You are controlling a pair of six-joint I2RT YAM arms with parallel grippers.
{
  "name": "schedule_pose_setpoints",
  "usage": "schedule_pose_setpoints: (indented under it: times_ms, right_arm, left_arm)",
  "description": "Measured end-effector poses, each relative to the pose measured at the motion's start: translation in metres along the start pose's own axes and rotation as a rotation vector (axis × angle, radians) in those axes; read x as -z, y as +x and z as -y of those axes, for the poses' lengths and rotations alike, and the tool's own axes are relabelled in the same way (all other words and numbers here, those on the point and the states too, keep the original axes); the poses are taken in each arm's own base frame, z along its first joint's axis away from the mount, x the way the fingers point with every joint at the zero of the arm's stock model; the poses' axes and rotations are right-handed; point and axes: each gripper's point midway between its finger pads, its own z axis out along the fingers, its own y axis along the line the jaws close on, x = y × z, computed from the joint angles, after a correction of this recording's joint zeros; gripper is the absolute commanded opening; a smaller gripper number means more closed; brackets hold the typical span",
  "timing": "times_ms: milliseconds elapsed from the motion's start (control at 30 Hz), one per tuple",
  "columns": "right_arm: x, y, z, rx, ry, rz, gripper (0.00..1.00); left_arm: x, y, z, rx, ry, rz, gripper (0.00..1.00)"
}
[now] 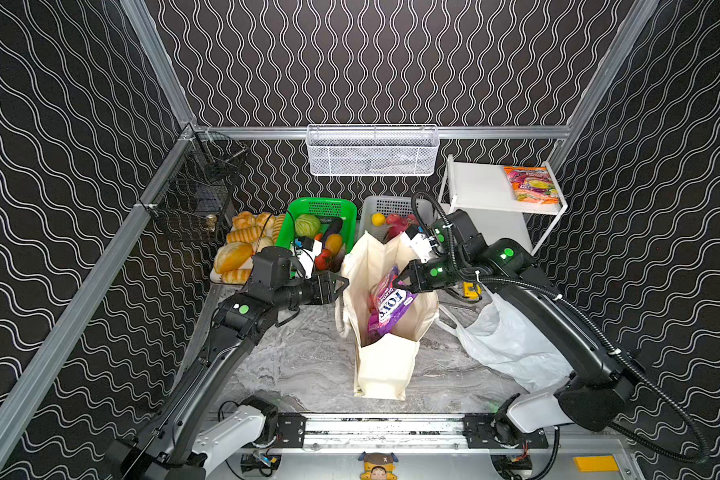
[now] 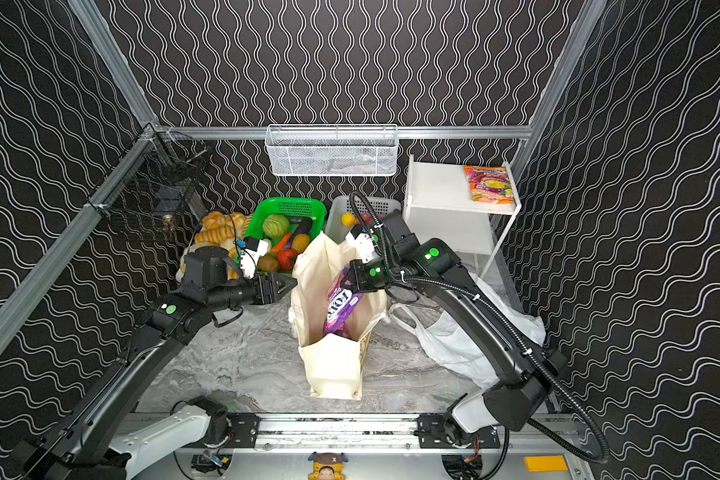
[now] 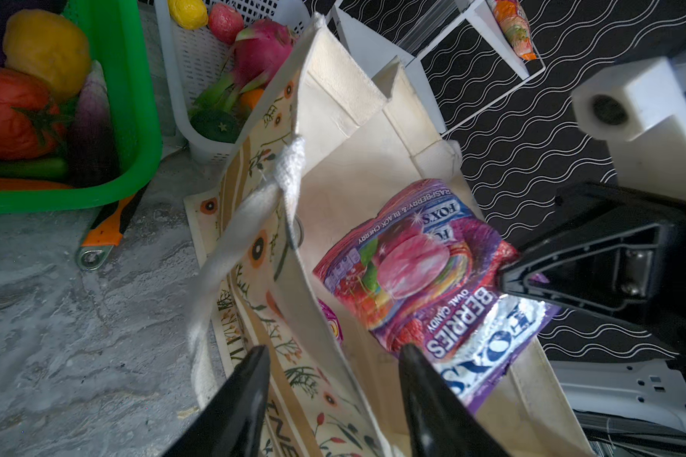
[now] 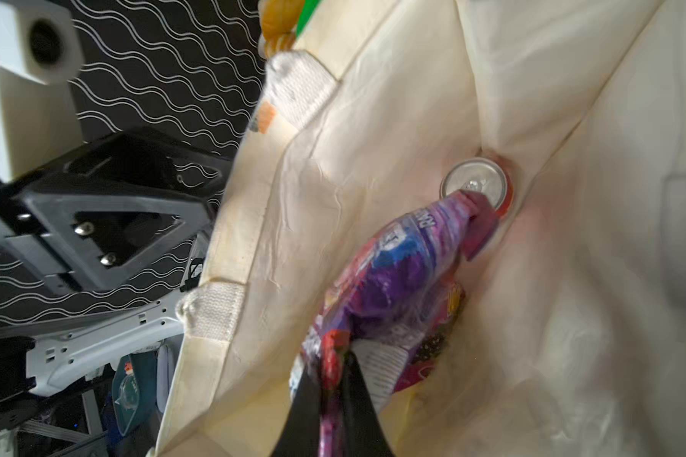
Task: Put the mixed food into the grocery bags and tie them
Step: 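Carry the candy bag to the tote and lower it inside with the right gripper, then release the candy bag and raise the right gripper out of the tote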
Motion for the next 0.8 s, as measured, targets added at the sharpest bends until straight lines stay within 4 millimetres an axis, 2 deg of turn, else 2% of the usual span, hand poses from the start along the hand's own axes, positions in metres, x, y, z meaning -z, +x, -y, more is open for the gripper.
schedule_pose_setpoints:
  times_ms: [133, 333, 433, 567, 800]
  right_arm:
    - [-0.008, 0.009, -0.005, -0.04, -0.007, -0.033, 0.0]
    - [-0.029, 0.022, -0.005, -0.111, -0.025, -0.063, 0.0]
    - [-0.031, 0.016, -0.014, -0.132, -0.056, -0.036, 0.0]
    - [-0.02, 0.007, -0.027, -0.148, -0.153, 0.067, 0.0]
    - [-0.029, 0.007, -0.024, -0.193, -0.169, 0.08, 0.01]
  left_arm:
    - [-0.005, 0.002, -0.002, 0.007, 0.001, -0.017, 0.45]
    - [-0.008, 0.006, -0.003, 0.015, 0.011, -0.032, 0.29]
    - [-0.009, 0.005, -0.002, 0.023, 0.017, -0.03, 0.23]
    - [-0.009, 0.006, -0.002, 0.03, 0.02, -0.03, 0.15]
    - [-0.008, 0.006, -0.002, 0.031, 0.02, -0.03, 0.06]
